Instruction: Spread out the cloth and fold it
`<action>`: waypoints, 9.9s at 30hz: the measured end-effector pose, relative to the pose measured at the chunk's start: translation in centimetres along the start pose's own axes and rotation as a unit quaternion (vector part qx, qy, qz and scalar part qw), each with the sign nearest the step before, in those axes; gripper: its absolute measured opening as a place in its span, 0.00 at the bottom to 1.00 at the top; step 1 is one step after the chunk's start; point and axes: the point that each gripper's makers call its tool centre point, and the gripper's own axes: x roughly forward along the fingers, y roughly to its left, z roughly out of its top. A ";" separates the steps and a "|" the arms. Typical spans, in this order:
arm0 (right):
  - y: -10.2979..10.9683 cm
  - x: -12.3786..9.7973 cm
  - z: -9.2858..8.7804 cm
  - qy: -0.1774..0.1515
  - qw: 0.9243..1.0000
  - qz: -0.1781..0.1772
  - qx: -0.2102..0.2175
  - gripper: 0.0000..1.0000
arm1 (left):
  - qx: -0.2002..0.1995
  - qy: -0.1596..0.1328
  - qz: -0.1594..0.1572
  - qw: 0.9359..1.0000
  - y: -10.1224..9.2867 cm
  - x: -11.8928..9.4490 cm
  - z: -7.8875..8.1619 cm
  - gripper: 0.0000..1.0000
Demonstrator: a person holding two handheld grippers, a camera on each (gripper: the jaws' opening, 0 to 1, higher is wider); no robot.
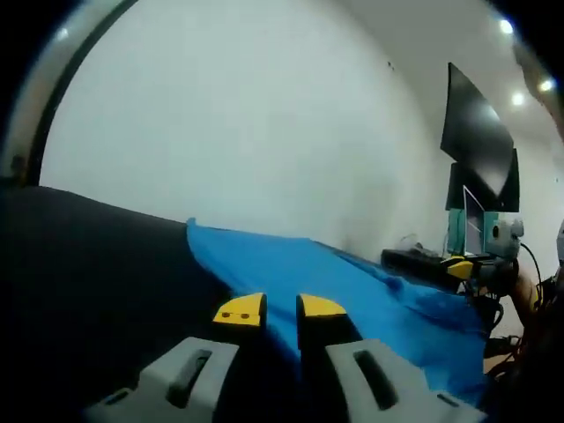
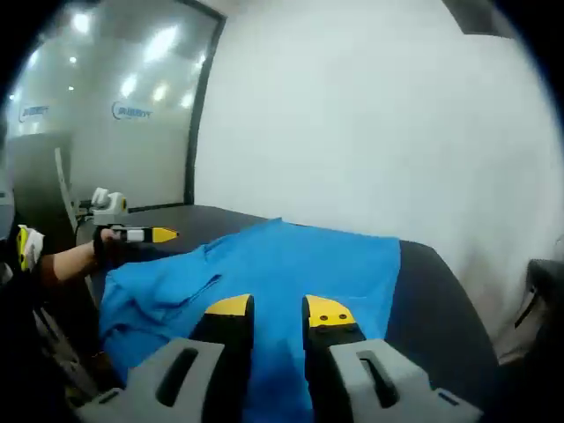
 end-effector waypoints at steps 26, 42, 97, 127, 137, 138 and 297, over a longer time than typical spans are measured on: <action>3.8 2.4 -1.2 0.027 0.986 0.146 0.069 0.01 | 0.008 0.000 0.000 1.000 -0.1 -0.1 0.2 0.18; -7.5 -4.5 -2.7 0.042 0.995 -0.079 -0.052 0.18 | 0.016 0.007 0.004 1.000 -0.1 0.1 -0.1 0.18; 2.8 -11.8 -3.6 -0.160 0.975 0.136 -0.076 0.35 | 0.454 0.136 -0.221 0.853 -16.5 -7.8 -9.5 0.65; 1.0 -12.8 -6.9 -0.094 0.977 0.139 -0.131 0.35 | 0.366 0.174 -0.288 0.868 -15.0 -7.8 -8.8 0.71; 1.4 -12.9 -7.8 -0.086 0.974 0.151 -0.147 0.35 | 0.327 0.171 -0.299 0.880 -15.2 -8.1 -8.2 0.63; 1.4 -13.0 -7.8 -0.086 0.973 0.152 -0.149 0.35 | 0.324 0.172 -0.296 0.882 -15.0 -8.0 -8.2 0.63; -15.6 14.2 -2.2 0.041 0.988 0.108 0.104 0.01 | -0.005 0.154 -0.013 0.988 9.5 13.2 0.1 0.00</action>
